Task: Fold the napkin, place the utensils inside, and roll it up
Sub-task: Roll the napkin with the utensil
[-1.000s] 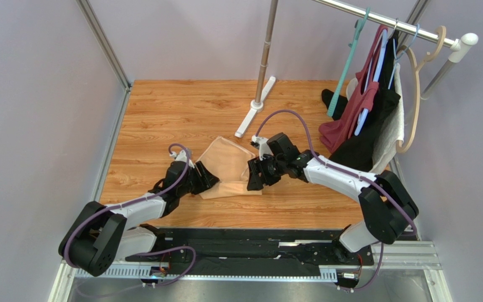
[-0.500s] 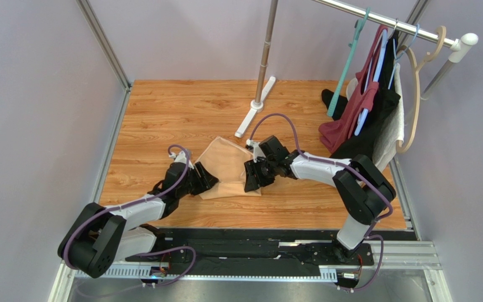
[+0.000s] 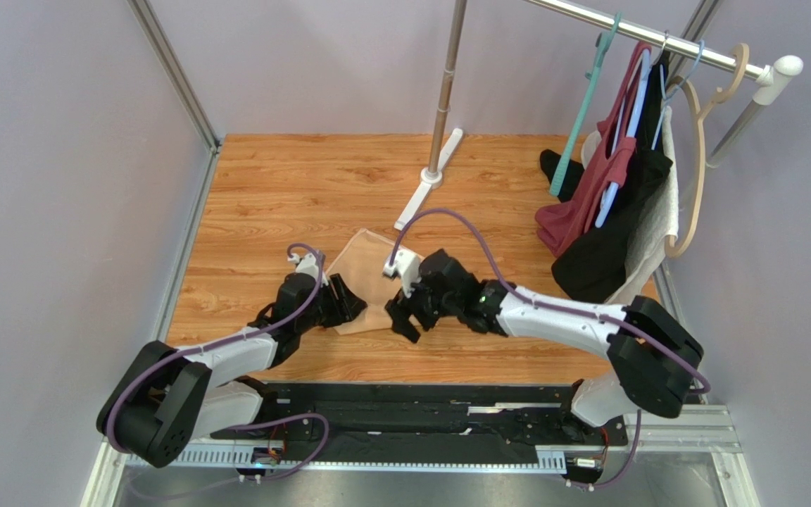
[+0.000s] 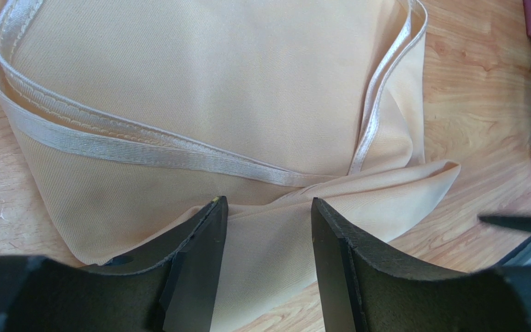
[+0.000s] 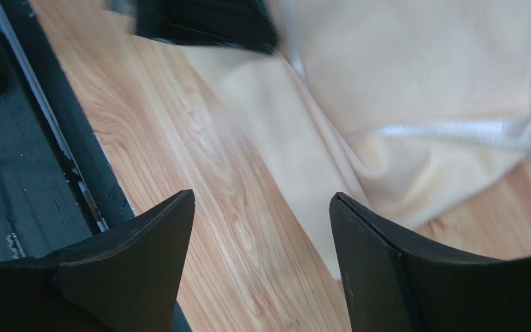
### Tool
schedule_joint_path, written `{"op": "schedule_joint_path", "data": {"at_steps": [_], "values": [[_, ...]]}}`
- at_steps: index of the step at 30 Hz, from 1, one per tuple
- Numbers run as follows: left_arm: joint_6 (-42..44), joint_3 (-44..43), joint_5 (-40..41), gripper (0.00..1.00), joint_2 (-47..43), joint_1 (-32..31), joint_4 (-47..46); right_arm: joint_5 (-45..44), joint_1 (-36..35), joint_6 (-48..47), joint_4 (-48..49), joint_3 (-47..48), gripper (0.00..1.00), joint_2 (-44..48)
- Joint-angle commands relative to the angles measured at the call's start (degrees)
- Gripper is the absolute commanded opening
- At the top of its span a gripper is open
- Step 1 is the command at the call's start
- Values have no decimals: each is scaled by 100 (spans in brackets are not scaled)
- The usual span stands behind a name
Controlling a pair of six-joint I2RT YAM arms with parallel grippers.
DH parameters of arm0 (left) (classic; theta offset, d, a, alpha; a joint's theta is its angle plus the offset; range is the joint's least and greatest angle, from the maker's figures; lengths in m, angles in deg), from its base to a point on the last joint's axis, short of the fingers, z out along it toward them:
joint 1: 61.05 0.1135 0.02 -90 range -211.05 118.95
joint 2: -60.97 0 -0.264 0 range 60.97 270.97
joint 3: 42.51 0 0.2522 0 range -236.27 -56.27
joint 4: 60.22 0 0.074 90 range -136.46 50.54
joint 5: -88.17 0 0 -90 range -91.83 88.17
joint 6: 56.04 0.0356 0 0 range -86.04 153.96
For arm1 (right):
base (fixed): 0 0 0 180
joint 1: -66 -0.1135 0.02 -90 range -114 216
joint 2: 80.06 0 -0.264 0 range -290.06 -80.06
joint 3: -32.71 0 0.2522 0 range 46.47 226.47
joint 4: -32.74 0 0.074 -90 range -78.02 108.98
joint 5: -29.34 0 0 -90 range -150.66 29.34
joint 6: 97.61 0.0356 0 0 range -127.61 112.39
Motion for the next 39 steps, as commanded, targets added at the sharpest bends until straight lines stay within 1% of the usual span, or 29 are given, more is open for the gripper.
{"op": "schedule_joint_path", "data": {"at_steps": [1,3,5,6,7,10,14,19,26,29,30,32,33,35,36,39], "values": [[420,-91,-9,57,43,-15,298,-1514,-694,-1220,1305,-336,77,-91],[368,-144,-18,57,104,3,350,-1717,-905,-1404,1429,-248,77,-459],[306,-240,-44,57,157,11,517,-2060,-1168,-1773,1675,-151,77,-698],[245,-250,-70,57,175,29,544,-2365,-1257,-1887,1797,-133,77,-899],[218,-258,-105,57,184,38,561,-2447,-1319,-2115,2007,-90,77,-988],[200,-276,-158,57,149,55,579,-2623,-1494,-2511,2237,51,76,-1365],[253,-329,-255,57,122,143,675,-2755,-1661,-2898,2387,192,76,-1718],[350,-320,-413,57,114,275,676,-2817,-1679,-3093,2370,332,75,-2061],[473,-364,-580,57,184,380,623,-2668,-1583,-2900,2089,412,68,-2456],[490,-399,-651,57,245,389,562,-2404,-1521,-2671,1791,456,58,-2474],[490,-390,-668,57,254,389,518,-2273,-1504,-2549,1590,464,50,-2457],[499,-434,-694,57,289,398,474,-2141,-1451,-2425,1334,535,43,-2457],[517,-443,-729,57,298,398,413,-2010,-1425,-2355,1063,578,37,-2465],[525,-539,-756,60,289,398,421,-1903,-1363,-2162,841,701,31,-2483],[526,-575,-739,61,272,398,482,-1764,-1363,-2118,379,754,27,-2500],[508,-768,-564,66,114,433,753,-1596,-1346,-1889,-54,842,20,-2527]]}}
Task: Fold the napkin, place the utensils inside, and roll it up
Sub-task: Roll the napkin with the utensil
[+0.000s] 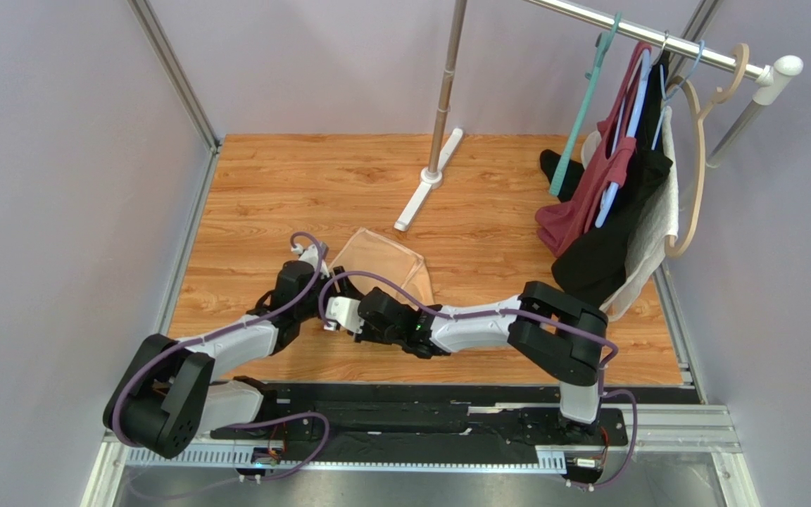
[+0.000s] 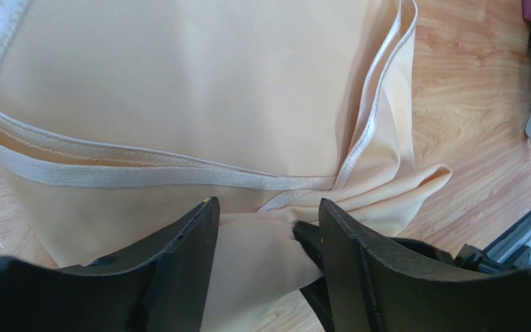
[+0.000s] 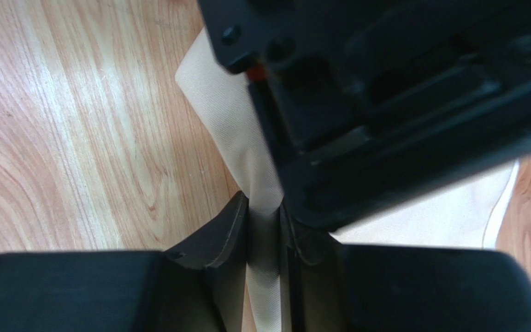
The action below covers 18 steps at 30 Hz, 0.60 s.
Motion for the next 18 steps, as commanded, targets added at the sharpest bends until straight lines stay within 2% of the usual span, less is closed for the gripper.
{"op": "schedule_joint_path", "data": {"at_steps": [1,12,18], "values": [[147,-422,176,66,-273,86,372,448,82,572,-1544,32,19,-262],[174,-767,1344,70,-1345,437,2401,818,117,1389,-2554,224,18,-113],[200,-503,1502,70,-1925,727,2657,1257,266,1803,-3301,585,18,-192]]}}
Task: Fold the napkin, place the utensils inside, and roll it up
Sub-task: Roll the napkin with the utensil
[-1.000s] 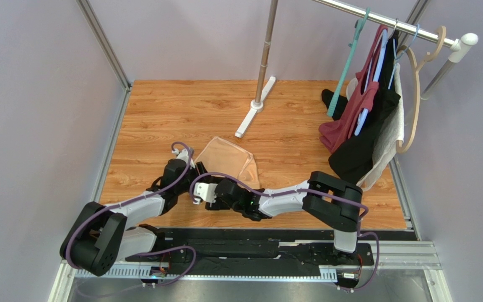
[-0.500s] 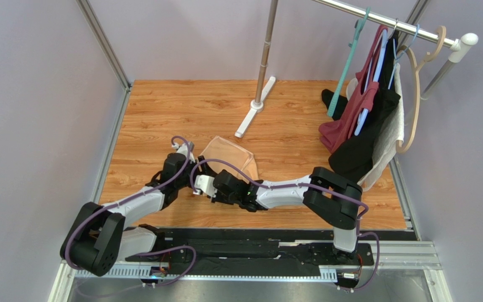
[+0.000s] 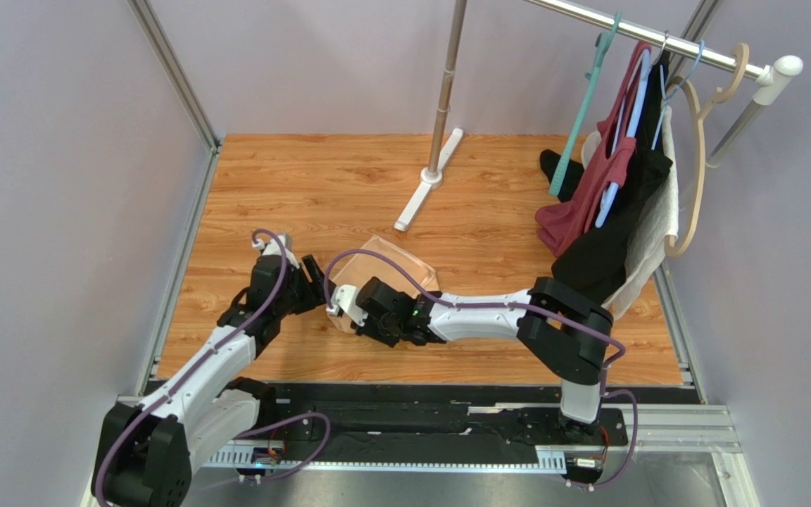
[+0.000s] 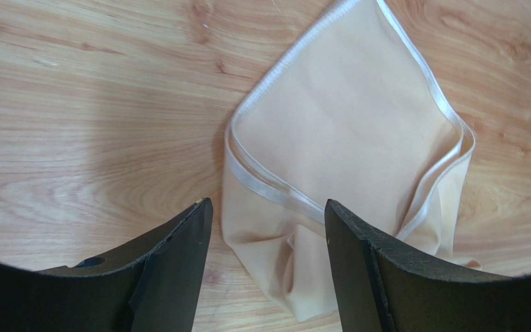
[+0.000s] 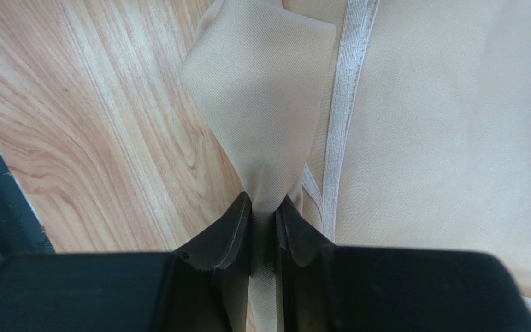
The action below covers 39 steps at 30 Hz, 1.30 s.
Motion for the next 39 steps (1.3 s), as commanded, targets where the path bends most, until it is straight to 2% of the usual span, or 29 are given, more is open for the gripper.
{"op": "schedule_joint_path", "data": {"at_steps": [1,8,11,14,20,32,39], "values": [[-14,90,349,70,-401,139,380,628,109,703,-1687,67,17,-299],[-260,432,332,70,-1077,184,390,1311,451,1309,-2170,611,17,-492],[-208,652,-45,70,-1402,184,109,1820,671,1469,-2285,875,17,-668],[-103,889,-746,70,-1587,184,-478,2418,908,1539,-2381,1087,17,-922],[-23,1136,-1636,70,-1202,184,-1201,3263,1304,1575,-2777,1737,17,-1468],[-41,1083,-1988,70,-165,175,-1781,4582,1796,1908,-2769,2177,17,-2303],[12,978,-1944,68,363,140,-2045,4917,1902,1961,-2725,2309,17,-2558]]}}
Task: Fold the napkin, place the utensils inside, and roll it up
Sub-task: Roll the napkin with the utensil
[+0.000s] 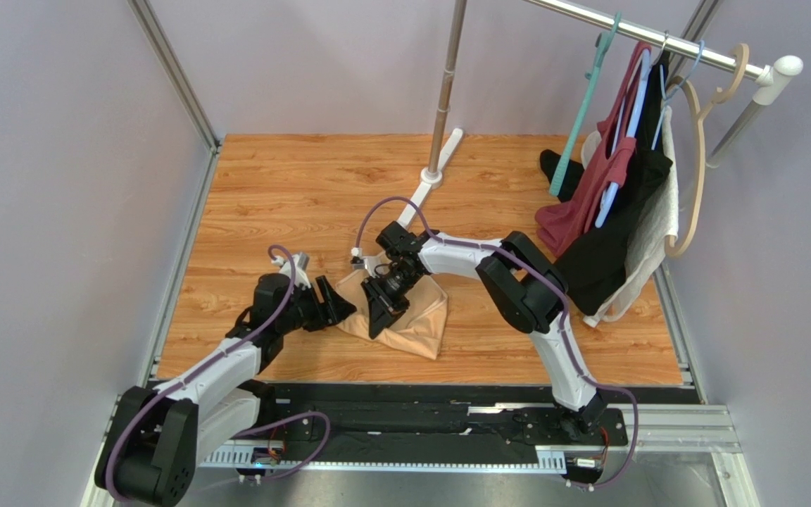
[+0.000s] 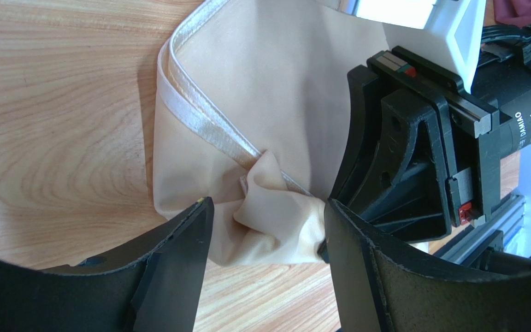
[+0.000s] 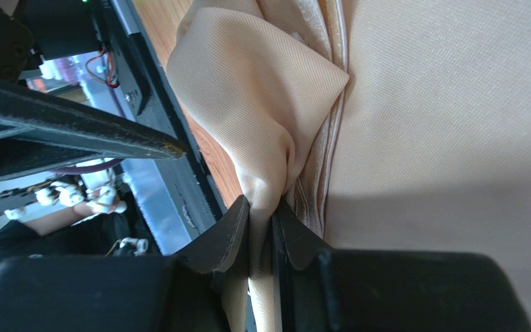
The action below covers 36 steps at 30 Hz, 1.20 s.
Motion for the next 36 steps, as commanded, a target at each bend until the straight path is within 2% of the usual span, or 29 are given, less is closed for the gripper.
{"op": "schedule_joint_path", "data": {"at_steps": [1,6,12,18,20,24,26,31,36], "values": [[106,-183,-60,68,212,-24,-461,-390,-19,-52,-264,-60,17,-497],[97,-315,-209,64,625,-121,-601,-258,60,-17,-211,-34,17,-594],[106,-385,-385,54,889,-323,-549,-258,183,45,-123,-34,17,-655],[159,-578,-113,10,969,-332,57,-249,253,98,0,-95,20,-577],[115,-710,18,0,1030,-332,303,-267,245,107,79,-165,25,-410],[132,-956,379,0,1101,-332,866,-363,297,107,140,-262,45,-50],[176,-1061,388,0,1144,-332,1147,-468,332,124,193,-306,59,100],[255,-1176,283,0,1434,-332,1174,-802,482,186,491,-578,70,899],[273,-1220,212,0,1549,-332,1174,-1759,508,-25,1053,-1219,73,1979]]}}
